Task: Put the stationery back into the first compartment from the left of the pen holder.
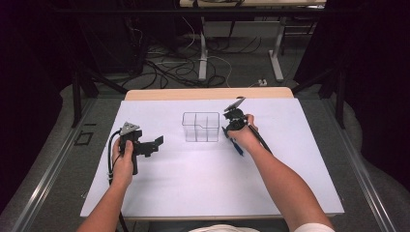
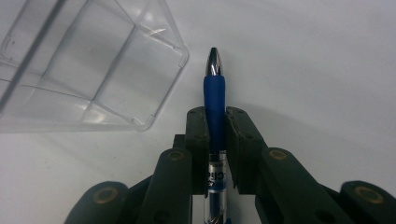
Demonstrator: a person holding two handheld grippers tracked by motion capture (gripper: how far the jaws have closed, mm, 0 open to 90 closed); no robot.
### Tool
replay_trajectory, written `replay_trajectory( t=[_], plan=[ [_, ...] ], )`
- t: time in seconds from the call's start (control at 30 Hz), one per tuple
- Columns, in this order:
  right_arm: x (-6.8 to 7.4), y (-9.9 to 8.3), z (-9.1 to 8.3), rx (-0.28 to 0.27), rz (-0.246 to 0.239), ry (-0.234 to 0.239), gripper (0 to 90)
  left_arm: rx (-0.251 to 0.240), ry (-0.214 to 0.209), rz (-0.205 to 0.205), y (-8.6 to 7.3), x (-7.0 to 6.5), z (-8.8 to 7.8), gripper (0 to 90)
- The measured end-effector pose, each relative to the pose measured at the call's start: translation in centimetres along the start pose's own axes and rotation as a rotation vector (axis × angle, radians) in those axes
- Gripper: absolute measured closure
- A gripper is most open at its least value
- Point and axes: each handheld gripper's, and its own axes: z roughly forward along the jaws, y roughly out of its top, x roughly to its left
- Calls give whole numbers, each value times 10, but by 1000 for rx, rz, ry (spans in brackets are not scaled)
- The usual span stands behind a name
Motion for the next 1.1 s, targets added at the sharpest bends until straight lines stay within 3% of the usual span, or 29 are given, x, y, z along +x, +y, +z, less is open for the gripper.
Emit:
replay_trajectory(
  t=[0.5,0.57,0.63,0.8,0.93,1.1],
  plan=[
    [-9,3,-15,-49,16,-10,798,1,1,3,0,0,0,26],
    [-10,2,-13,-125,30,16,798,0,1,2,0,0,0,26],
    [-10,3,-20,-87,19,-7,798,-1,1,0,0,0,0,26],
    [-11,4,-27,-171,23,-2,798,-1,2,-5,0,0,0,26],
    [-11,4,-34,-248,2,5,798,-6,0,-10,0,1,0,26],
    [-11,4,-46,-303,-32,-7,798,-6,-3,-12,1,1,-1,26]
  ],
)
